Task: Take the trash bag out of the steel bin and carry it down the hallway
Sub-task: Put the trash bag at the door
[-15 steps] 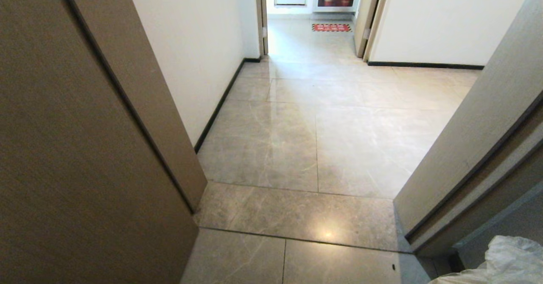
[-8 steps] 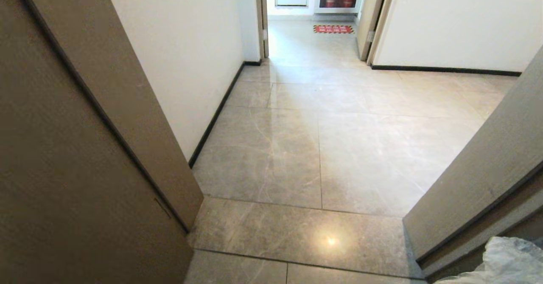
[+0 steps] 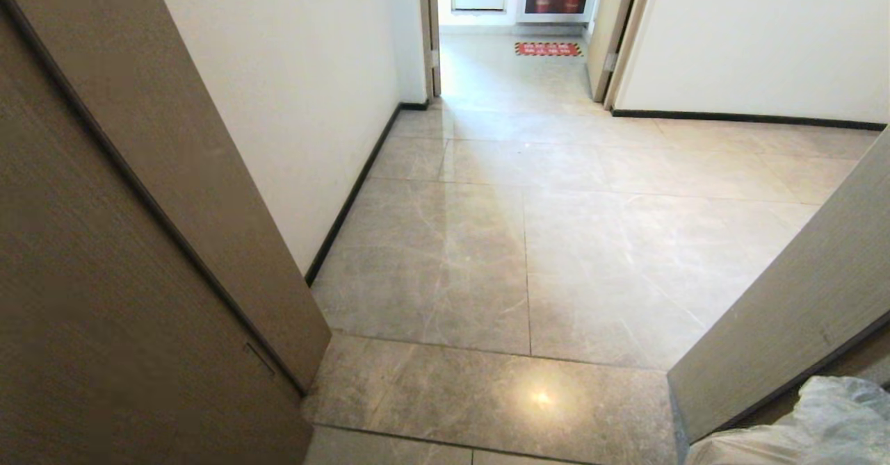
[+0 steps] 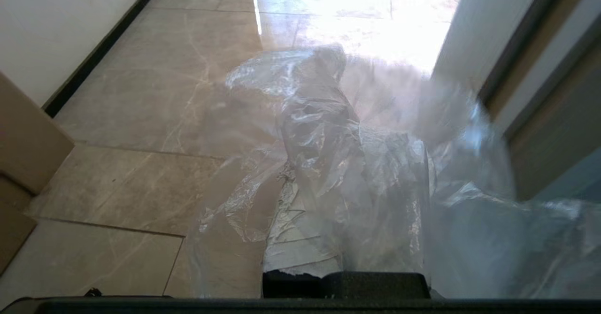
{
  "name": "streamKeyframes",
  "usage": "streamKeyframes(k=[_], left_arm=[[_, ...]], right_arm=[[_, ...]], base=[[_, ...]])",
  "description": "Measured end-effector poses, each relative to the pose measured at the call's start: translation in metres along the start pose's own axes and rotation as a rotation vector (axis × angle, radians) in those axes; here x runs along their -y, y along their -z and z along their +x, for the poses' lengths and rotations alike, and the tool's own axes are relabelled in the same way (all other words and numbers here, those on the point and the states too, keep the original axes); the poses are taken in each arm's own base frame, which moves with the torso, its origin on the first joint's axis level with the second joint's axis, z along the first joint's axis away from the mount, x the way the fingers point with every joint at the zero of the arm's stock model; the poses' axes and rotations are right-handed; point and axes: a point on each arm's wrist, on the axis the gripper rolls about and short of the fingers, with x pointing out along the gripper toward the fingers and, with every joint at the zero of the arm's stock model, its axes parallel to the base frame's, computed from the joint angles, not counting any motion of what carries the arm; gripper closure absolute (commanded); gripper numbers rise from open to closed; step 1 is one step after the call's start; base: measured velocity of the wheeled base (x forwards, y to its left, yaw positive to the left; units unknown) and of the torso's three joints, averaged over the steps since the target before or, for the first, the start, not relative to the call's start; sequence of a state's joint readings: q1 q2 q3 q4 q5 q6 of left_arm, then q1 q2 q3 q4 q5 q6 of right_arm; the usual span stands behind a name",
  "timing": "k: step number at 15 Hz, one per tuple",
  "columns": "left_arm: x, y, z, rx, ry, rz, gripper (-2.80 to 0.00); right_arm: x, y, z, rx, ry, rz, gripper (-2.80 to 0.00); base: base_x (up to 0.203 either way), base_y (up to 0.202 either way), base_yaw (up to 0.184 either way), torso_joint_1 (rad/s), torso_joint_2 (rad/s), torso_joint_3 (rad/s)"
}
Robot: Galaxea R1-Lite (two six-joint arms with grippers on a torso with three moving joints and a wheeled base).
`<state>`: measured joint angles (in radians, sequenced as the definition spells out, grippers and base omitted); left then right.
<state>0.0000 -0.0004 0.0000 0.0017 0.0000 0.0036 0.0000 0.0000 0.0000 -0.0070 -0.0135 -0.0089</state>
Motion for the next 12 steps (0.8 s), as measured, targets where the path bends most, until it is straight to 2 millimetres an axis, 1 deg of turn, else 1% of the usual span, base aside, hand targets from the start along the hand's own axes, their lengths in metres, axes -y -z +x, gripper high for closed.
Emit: streamKeyframes(k=[9, 10, 12], left_arm=[[0.0, -0.0001, 0.0, 0.001, 0.0, 0.002, 0.0], [0.0, 0.0001, 0.0, -0.001, 0.002, 0.002, 0.0], [0.0, -0.0001, 0.0, 0.001, 0.0, -0.001, 0.0]], right_arm=[[0.0, 0.0, 0.0, 0.0, 0.0, 0.0, 0.0], [0.0, -0.0001, 0.0, 0.001, -0.001, 0.0, 0.0], [0.0, 0.0, 0.0, 0.0, 0.0, 0.0, 0.0]], base=[[0.0, 0.0, 0.0, 0.0, 0.0, 0.0], [-0.002, -0.086, -0.005, 0.007, 0.0, 0.006], [0.0, -0.177, 0.0, 0.004, 0.0, 0.008]])
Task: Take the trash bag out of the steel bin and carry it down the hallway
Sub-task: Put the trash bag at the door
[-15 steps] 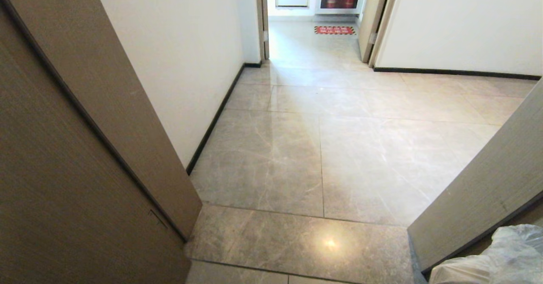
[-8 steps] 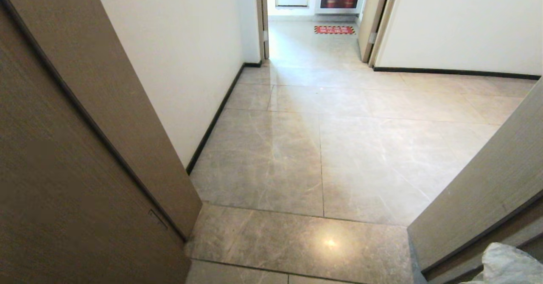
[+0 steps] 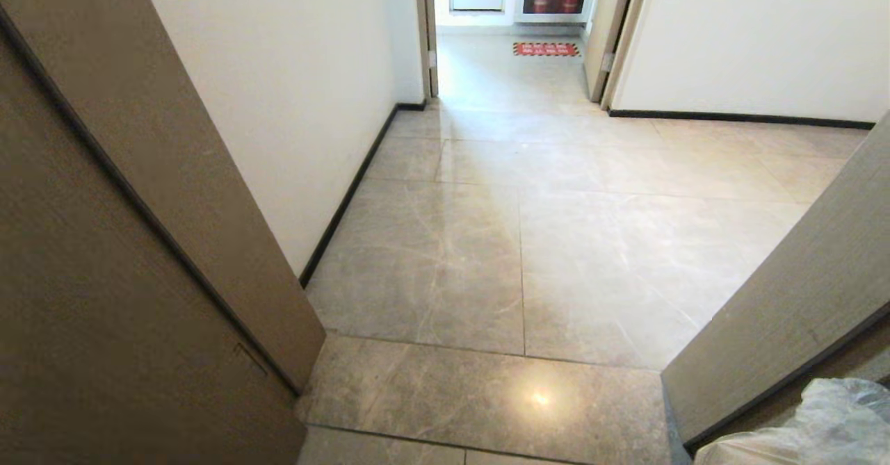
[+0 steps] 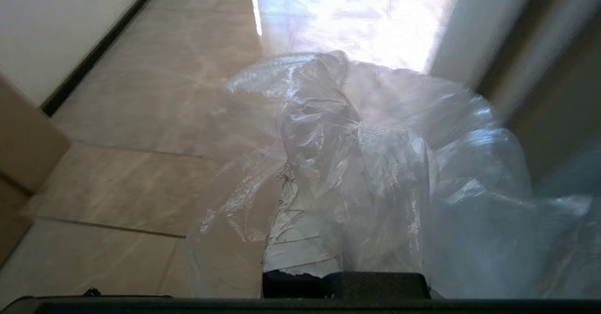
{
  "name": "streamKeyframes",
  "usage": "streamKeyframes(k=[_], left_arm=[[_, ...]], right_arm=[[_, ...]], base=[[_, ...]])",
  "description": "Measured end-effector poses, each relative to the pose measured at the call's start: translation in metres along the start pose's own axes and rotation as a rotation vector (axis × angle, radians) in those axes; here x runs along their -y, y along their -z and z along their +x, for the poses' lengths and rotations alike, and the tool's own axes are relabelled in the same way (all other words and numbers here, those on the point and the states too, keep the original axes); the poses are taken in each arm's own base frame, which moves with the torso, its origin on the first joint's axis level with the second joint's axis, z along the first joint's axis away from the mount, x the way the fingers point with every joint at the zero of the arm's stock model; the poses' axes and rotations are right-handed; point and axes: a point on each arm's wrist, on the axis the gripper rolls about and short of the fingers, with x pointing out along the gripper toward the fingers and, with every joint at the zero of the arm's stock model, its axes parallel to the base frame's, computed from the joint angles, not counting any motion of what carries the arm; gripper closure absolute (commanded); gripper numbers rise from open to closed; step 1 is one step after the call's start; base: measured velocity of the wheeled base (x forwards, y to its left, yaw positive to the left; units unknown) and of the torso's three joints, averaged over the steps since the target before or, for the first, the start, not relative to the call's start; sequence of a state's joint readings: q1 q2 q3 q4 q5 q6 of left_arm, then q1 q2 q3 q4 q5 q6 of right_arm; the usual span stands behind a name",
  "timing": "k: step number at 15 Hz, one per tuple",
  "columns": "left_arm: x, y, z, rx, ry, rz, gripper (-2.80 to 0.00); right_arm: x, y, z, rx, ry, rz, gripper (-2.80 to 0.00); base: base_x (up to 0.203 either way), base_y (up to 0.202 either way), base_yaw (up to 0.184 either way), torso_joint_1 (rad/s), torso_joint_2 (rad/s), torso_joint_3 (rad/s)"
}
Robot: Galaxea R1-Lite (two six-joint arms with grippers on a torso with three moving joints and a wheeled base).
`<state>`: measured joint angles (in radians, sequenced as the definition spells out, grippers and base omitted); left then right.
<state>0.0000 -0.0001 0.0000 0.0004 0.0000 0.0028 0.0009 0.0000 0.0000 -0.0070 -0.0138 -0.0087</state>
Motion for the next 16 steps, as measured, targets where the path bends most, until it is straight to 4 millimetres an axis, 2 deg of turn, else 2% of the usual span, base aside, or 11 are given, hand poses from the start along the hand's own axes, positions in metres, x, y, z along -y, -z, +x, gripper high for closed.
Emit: streamKeyframes(k=[3, 13, 16], left_arm=[[0.0, 0.0001, 0.0, -0.001, 0.0, 0.004, 0.0], [0.0, 0.0003, 0.0, -0.002, 0.0, -0.002, 0.0], [0.0, 0.0002, 0.0, -0.002, 0.0, -0.003, 0.0]], right_arm=[[0.0, 0.0, 0.0, 0.0, 0.0, 0.0, 0.0], [0.0, 0.0, 0.0, 0.0, 0.001, 0.0, 0.0], [0.0, 0.0, 0.0, 0.0, 0.0, 0.0, 0.0]], base=[[0.0, -0.126, -0.003, 0.003, 0.0, 0.001], [0.0, 0.0, 0.0, 0.0, 0.0, 0.0], [0.145, 0.0, -0.003, 0.003, 0.0, 0.005]])
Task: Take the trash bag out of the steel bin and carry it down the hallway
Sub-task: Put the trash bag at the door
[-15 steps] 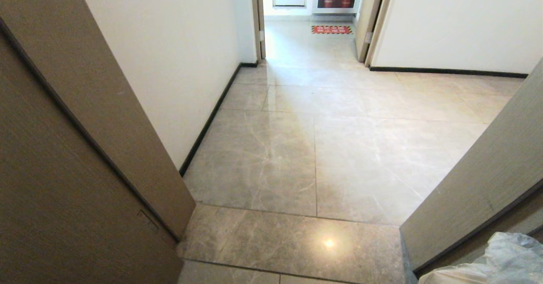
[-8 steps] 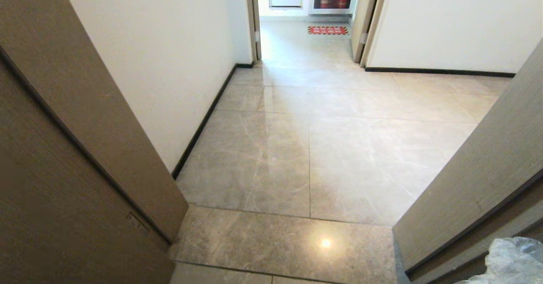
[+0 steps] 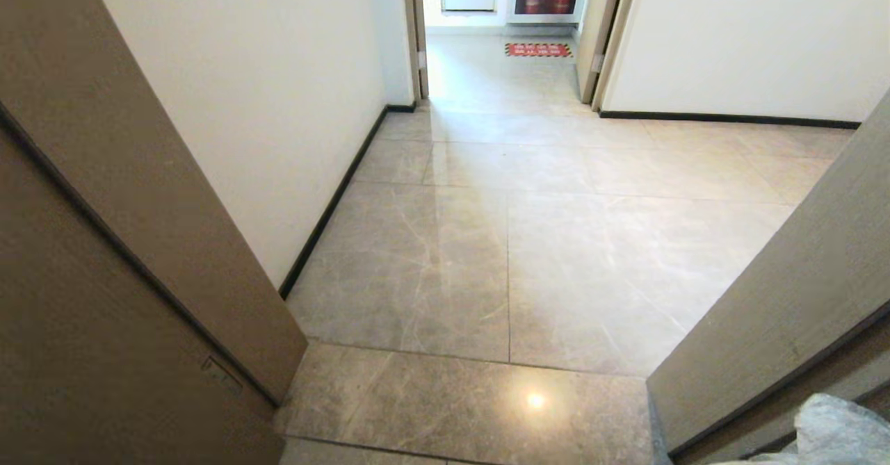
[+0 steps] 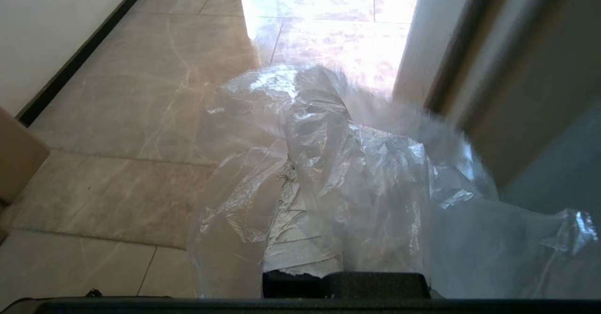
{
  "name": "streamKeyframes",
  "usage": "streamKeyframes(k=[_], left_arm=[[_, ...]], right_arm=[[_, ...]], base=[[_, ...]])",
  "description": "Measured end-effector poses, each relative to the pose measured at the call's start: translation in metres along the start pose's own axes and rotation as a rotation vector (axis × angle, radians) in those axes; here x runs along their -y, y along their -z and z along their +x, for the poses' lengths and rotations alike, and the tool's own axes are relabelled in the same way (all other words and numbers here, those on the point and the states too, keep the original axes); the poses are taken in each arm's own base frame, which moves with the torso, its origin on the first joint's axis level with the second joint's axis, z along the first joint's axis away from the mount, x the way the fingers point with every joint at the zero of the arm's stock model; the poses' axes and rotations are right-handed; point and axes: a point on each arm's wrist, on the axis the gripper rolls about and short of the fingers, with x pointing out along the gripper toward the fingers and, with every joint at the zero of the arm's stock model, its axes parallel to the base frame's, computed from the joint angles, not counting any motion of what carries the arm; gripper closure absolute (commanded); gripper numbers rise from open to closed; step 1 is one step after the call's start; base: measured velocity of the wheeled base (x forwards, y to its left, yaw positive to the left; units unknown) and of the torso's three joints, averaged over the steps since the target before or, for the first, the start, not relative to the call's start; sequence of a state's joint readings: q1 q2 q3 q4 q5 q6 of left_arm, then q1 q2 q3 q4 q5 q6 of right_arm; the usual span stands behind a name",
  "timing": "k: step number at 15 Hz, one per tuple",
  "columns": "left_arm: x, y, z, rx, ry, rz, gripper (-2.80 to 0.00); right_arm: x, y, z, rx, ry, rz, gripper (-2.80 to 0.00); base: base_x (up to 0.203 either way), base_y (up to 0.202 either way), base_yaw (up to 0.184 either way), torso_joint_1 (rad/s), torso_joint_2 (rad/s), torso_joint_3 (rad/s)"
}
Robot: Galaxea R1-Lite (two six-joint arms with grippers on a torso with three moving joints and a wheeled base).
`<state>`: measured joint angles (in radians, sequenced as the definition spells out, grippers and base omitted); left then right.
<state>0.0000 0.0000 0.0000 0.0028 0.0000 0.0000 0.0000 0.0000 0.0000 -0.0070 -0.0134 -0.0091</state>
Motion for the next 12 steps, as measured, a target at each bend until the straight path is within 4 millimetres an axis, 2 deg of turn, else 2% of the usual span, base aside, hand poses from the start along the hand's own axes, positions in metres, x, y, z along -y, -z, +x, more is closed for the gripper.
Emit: streamKeyframes(k=[12], left_arm=[[0.0, -0.0001, 0.0, 0.001, 0.0, 0.0, 0.0]], right_arm=[[0.0, 0.0, 0.0, 0.0, 0.001, 0.0, 0.0]], base=[[0.191, 0.0, 0.001, 0.005, 0.0, 0.002]])
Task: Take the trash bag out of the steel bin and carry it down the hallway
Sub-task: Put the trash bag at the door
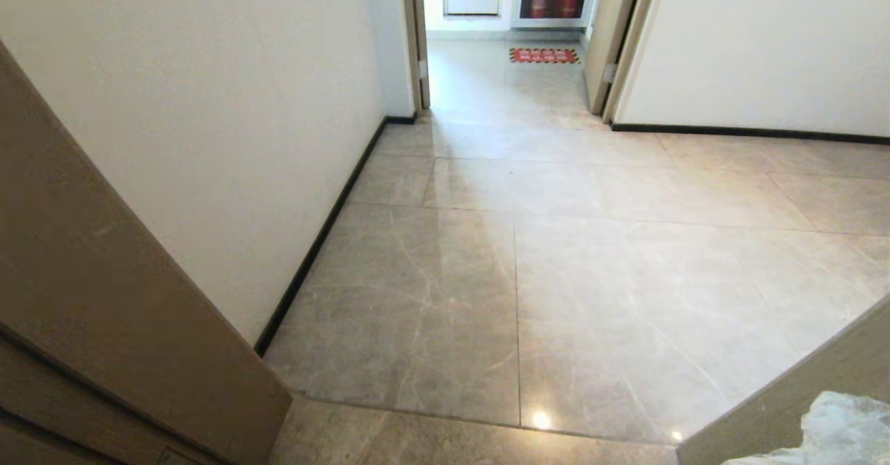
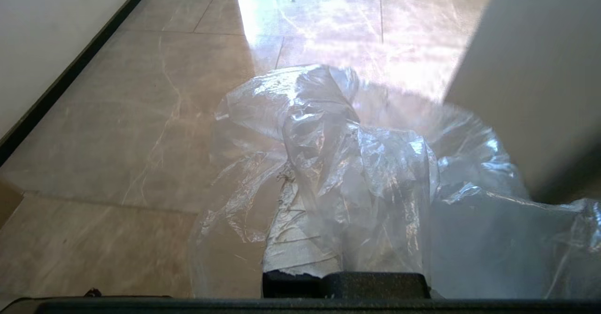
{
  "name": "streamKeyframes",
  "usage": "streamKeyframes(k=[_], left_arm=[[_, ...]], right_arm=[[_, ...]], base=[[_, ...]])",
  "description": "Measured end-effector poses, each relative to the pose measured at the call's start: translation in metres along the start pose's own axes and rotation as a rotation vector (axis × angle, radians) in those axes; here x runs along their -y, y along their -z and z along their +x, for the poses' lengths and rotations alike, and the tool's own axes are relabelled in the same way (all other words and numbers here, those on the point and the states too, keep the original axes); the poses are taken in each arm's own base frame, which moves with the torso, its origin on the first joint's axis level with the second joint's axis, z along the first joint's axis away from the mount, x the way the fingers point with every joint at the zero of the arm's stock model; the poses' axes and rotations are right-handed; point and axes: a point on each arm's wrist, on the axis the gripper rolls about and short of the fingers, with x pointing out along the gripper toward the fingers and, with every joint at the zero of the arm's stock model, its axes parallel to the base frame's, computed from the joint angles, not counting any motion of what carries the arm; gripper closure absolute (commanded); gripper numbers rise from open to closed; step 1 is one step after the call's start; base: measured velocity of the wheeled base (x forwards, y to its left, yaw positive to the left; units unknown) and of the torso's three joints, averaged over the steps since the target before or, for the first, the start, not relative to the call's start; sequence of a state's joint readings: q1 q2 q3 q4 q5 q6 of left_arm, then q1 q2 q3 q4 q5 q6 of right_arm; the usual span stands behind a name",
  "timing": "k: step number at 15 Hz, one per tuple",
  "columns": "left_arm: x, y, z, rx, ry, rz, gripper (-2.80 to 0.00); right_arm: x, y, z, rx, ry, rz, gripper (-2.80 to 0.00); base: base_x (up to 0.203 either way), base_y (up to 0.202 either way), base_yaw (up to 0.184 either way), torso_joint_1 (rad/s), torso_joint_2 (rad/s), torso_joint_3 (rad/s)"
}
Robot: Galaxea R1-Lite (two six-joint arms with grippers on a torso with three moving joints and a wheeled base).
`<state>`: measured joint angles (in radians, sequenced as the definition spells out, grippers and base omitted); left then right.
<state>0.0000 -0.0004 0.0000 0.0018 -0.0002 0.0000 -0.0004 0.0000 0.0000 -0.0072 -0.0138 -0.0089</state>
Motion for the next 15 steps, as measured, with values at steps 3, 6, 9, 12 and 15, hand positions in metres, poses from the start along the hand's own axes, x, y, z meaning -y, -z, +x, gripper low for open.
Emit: streamKeyframes(k=[3, 6, 9, 12, 15], left_arm=[[0.0, 0.0, 0.0, 0.0, 0.0, 0.001, 0.0], [0.0, 0.0, 0.0, 0.0, 0.0, 0.002, 0.0], [0.0, 0.0, 0.0, 0.0, 0.0, 0.002, 0.0], [0.0, 0.0, 0.0, 0.0, 0.0, 0.003, 0.0], [0.0, 0.0, 0.0, 0.0, 0.0, 0.002, 0.0]], right_arm=[[0.0, 0.0, 0.0, 0.0, -0.001, 0.0, 0.0], [0.0, 0.0, 0.0, 0.0, -0.001, 0.0, 0.0], [0.0, 0.0, 0.0, 0.0, 0.0, 0.0, 0.0], [0.0, 0.0, 0.0, 0.0, 0.0, 0.0, 0.0], [0.0, 0.0, 0.0, 0.0, 0.0, 0.0, 0.0]], base=[[0.192, 0.0, 0.0, 0.004, 0.0, 0.003], [0.181, 0.0, -0.001, 0.004, 0.0, 0.003], [0.191, 0.0, 0.001, 0.002, 0.0, 0.001], [0.192, 0.0, -0.001, 0.003, 0.0, 0.005], [0.194, 0.0, 0.0, 0.005, 0.0, 0.001]])
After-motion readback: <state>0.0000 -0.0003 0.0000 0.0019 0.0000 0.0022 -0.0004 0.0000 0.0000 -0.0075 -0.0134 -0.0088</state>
